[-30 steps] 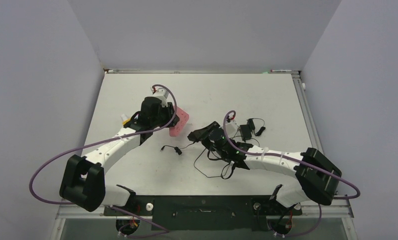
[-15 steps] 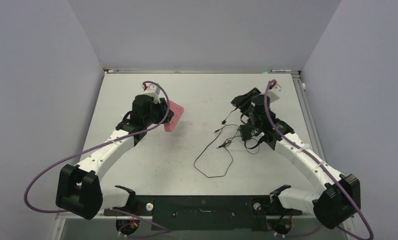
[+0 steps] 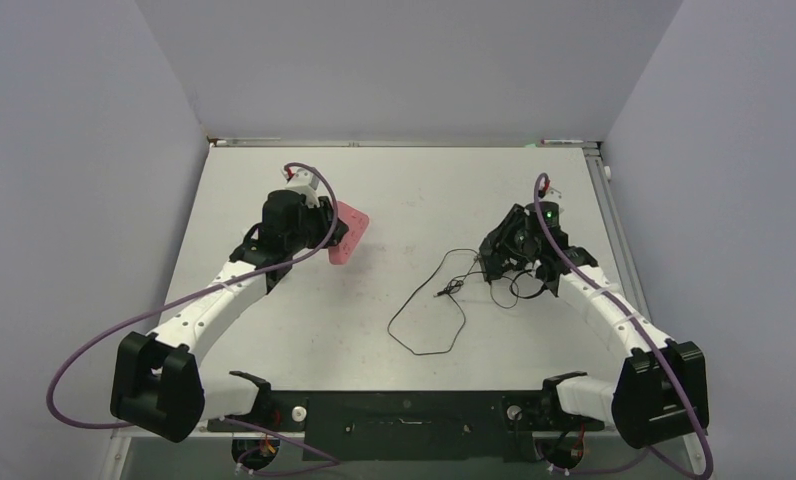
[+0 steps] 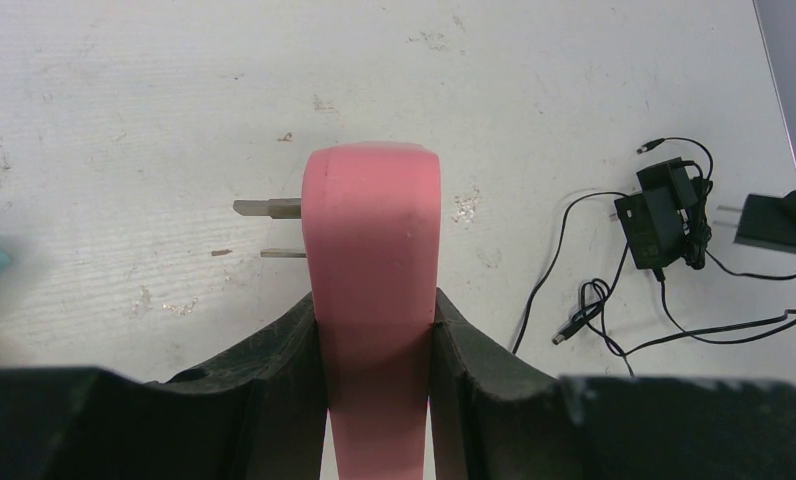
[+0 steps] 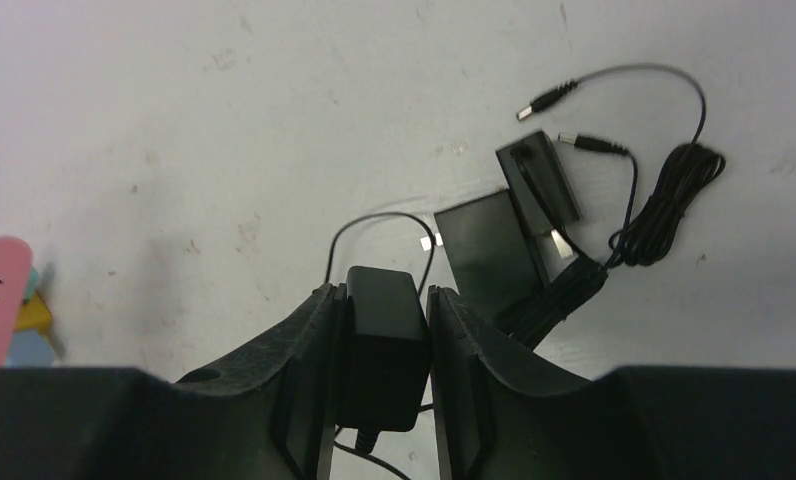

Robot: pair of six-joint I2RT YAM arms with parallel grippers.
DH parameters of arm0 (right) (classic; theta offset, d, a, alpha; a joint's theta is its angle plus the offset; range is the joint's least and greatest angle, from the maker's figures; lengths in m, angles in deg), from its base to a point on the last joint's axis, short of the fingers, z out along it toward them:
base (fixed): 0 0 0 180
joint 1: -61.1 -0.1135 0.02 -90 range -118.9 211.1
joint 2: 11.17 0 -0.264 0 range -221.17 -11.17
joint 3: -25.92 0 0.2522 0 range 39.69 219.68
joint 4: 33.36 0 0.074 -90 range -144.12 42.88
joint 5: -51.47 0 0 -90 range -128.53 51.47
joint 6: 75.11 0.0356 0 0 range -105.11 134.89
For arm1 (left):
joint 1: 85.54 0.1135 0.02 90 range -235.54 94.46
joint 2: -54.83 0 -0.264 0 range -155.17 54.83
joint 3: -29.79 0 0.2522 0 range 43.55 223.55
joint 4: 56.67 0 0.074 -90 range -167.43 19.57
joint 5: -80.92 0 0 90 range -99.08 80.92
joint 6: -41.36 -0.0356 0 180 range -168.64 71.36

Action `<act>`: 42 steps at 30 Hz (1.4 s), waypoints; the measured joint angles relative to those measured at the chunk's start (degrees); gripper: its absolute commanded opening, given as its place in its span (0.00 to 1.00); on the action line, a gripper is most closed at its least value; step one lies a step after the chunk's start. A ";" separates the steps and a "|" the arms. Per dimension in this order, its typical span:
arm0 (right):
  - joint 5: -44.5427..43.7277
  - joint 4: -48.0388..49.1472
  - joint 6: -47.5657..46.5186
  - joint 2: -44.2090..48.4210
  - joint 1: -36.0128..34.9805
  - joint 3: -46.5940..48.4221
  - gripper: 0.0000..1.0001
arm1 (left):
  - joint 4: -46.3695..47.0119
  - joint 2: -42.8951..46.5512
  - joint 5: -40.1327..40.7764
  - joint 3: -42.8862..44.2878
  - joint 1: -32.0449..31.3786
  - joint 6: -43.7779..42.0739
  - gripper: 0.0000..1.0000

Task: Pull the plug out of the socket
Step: Place the plug at the center of the board.

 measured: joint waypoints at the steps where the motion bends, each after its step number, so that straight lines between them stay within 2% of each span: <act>1: 0.74 0.26 0.02 -0.17 0.02 -1.31 0.05 | 0.00 0.15 -0.04 -0.04 0.00 0.04 0.00; 7: 2.49 0.76 0.00 -2.21 0.02 -7.76 0.05 | 0.00 0.31 -0.72 -0.07 0.00 0.07 0.00; 11: 3.69 2.84 0.24 -4.07 0.02 -10.03 0.11 | 0.00 0.28 -0.92 -0.07 0.00 0.09 0.00; 17: 3.69 7.74 0.59 -5.84 0.00 -10.58 0.32 | 0.00 0.24 -1.01 -0.20 0.00 0.11 0.00; 23: 2.25 8.13 0.59 -5.84 0.00 -11.45 0.57 | 0.00 -0.07 -1.14 -0.28 0.00 0.11 0.00; 31: 0.42 6.03 -0.04 -5.29 -0.31 -11.58 0.69 | 0.02 -0.31 -2.32 -0.31 0.00 0.11 0.00; 35: -0.13 5.22 -0.46 -4.02 -0.31 -11.56 0.79 | 0.02 -0.76 -3.48 -0.31 0.00 0.11 0.00; 42: -3.02 2.08 -2.51 -0.74 -0.31 -10.16 0.92 | 0.22 -4.61 -8.96 -0.09 -0.81 0.04 0.00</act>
